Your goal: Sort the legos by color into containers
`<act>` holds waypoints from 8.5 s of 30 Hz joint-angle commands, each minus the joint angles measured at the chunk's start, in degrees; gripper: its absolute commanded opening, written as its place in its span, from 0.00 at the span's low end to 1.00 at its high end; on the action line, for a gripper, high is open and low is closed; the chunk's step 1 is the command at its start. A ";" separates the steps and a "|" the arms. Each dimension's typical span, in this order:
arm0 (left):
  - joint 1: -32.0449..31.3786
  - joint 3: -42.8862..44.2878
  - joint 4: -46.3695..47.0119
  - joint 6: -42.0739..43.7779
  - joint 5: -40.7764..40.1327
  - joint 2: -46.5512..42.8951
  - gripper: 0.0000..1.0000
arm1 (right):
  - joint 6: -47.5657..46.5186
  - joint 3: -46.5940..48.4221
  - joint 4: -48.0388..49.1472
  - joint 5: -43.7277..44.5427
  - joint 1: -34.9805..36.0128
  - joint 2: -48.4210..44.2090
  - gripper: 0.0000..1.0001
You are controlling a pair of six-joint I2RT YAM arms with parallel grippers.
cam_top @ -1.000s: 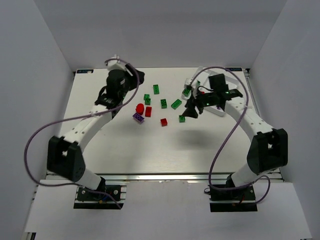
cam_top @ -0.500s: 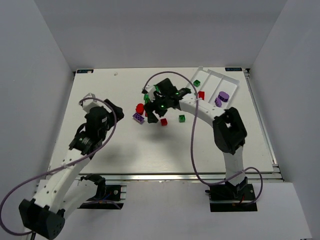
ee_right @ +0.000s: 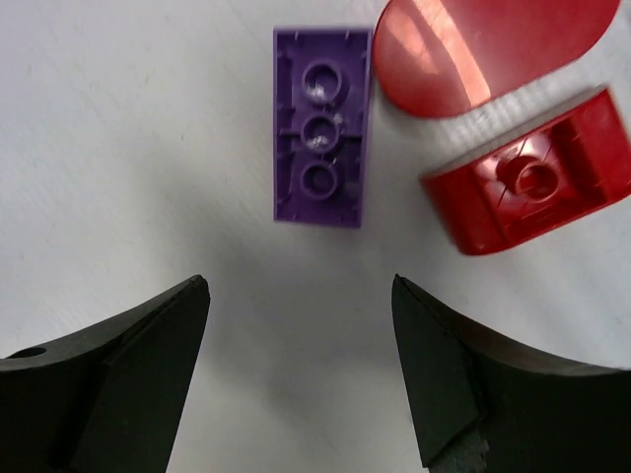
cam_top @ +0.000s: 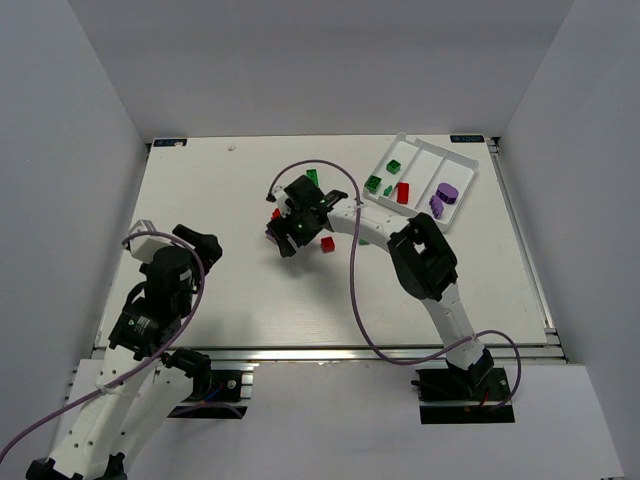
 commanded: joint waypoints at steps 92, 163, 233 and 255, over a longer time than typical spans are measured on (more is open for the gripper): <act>0.07 -12.09 34.89 -4.20 24.51 21.42 0.84 | -2.38 2.25 8.87 -6.10 -53.53 -7.53 0.89; -19.88 57.08 -2.37 9.34 8.79 91.91 0.72 | -16.47 -39.59 14.48 -37.95 -50.01 -41.82 0.56; -20.59 86.86 55.28 2.31 36.22 116.60 0.06 | -11.90 -37.30 15.80 -39.62 -54.58 -46.48 0.00; -21.55 91.18 49.22 0.46 29.97 122.68 0.42 | -11.90 -38.18 14.66 -40.76 -56.08 -46.13 0.00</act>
